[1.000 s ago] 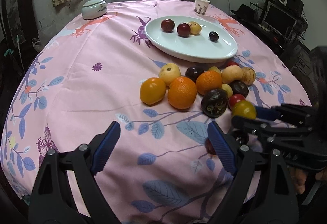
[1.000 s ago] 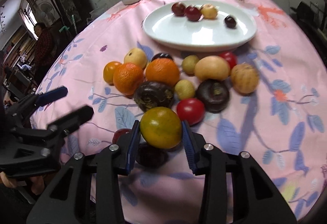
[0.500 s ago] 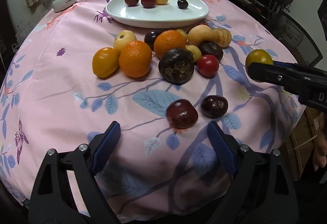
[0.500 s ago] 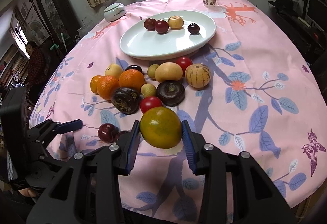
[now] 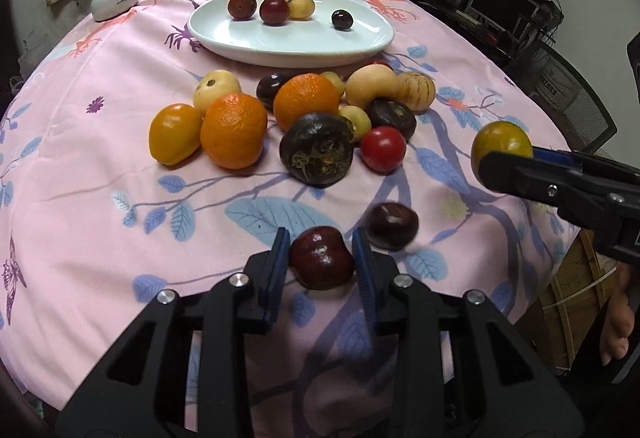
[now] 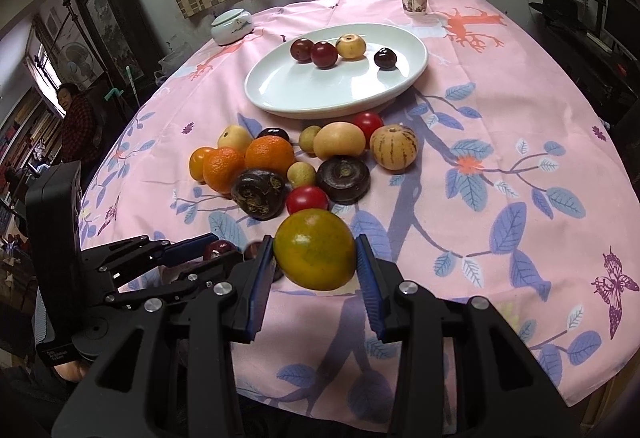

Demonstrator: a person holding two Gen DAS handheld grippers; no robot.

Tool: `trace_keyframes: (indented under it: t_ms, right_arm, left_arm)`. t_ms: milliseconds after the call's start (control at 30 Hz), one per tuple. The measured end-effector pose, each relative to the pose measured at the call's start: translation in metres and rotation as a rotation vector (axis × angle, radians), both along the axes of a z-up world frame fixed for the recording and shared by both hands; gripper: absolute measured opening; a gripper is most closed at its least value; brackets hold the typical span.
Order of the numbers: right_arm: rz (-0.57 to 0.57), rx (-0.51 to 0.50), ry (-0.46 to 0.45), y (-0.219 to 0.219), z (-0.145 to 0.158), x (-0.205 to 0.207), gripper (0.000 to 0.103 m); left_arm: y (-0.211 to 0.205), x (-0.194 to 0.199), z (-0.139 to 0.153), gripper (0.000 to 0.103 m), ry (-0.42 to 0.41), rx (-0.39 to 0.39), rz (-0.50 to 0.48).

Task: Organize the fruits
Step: 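Grasp a dark red plum with the left tool while the right tool holds its plum, then carry both plums onto the white plate and open both tools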

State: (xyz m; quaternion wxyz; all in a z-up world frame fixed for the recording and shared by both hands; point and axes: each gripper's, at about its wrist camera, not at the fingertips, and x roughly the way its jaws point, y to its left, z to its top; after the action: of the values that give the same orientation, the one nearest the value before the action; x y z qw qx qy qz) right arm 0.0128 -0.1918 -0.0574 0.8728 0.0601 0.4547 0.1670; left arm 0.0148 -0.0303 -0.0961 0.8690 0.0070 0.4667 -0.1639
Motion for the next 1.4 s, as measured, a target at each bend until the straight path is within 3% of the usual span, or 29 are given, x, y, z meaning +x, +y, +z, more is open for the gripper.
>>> trace_keyframes:
  t_ms: [167,300,400,500,733,1000,1067,1100,1400]
  right_arm:
    - [0.004,0.001,-0.006,0.003,0.003,-0.004,0.041]
    - [0.001,0.01,-0.004,0.003,0.004,-0.006,0.041]
    - [0.005,0.009,-0.008,0.004,0.005,-0.008,0.041]
    - [0.005,0.008,-0.005,0.005,0.004,-0.008,0.041]
    - [0.01,0.008,-0.003,0.006,0.003,-0.01,0.041]
    - [0.022,0.006,0.012,0.009,-0.001,-0.008,0.041]
    - [0.02,0.006,0.016,0.009,-0.001,-0.008,0.041]
    - [0.019,0.006,0.017,0.009,-0.001,-0.008,0.041]
    - [0.029,0.004,0.016,0.013,-0.002,-0.005,0.041]
  left_arm:
    - [0.002,-0.007,0.002,0.033,0.012,0.019,-0.013]
    - [0.009,-0.006,-0.002,0.033,0.031,-0.017,-0.002]
    - [0.005,-0.004,-0.005,0.024,0.023,0.0,-0.004]
    - [0.0,0.004,-0.006,0.023,0.01,0.016,-0.002]
    - [-0.009,0.016,-0.008,0.03,-0.022,0.024,-0.025]
    - [-0.011,0.03,-0.007,0.037,-0.022,-0.021,-0.015]
    - [-0.011,0.031,-0.007,0.033,-0.023,-0.03,-0.013]
    - [-0.012,0.03,-0.006,0.025,-0.021,-0.036,-0.018]
    - [0.003,0.012,0.014,0.025,-0.049,-0.068,0.007]
